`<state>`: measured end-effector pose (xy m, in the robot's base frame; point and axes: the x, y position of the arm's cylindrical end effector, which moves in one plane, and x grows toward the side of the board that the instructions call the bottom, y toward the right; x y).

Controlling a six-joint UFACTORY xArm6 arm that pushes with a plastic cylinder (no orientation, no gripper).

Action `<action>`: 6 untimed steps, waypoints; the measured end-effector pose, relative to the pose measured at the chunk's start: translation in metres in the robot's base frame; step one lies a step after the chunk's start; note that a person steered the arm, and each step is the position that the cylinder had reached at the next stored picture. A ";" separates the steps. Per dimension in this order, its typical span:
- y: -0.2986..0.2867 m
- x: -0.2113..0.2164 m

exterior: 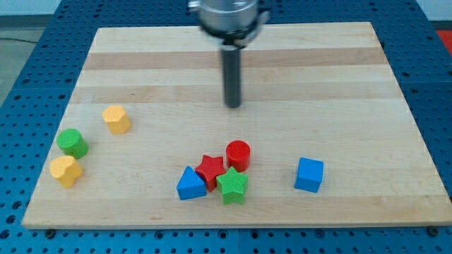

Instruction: Push the green star into the red star

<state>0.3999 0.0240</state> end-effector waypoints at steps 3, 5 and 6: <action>0.092 0.203; -0.026 0.204; -0.027 0.165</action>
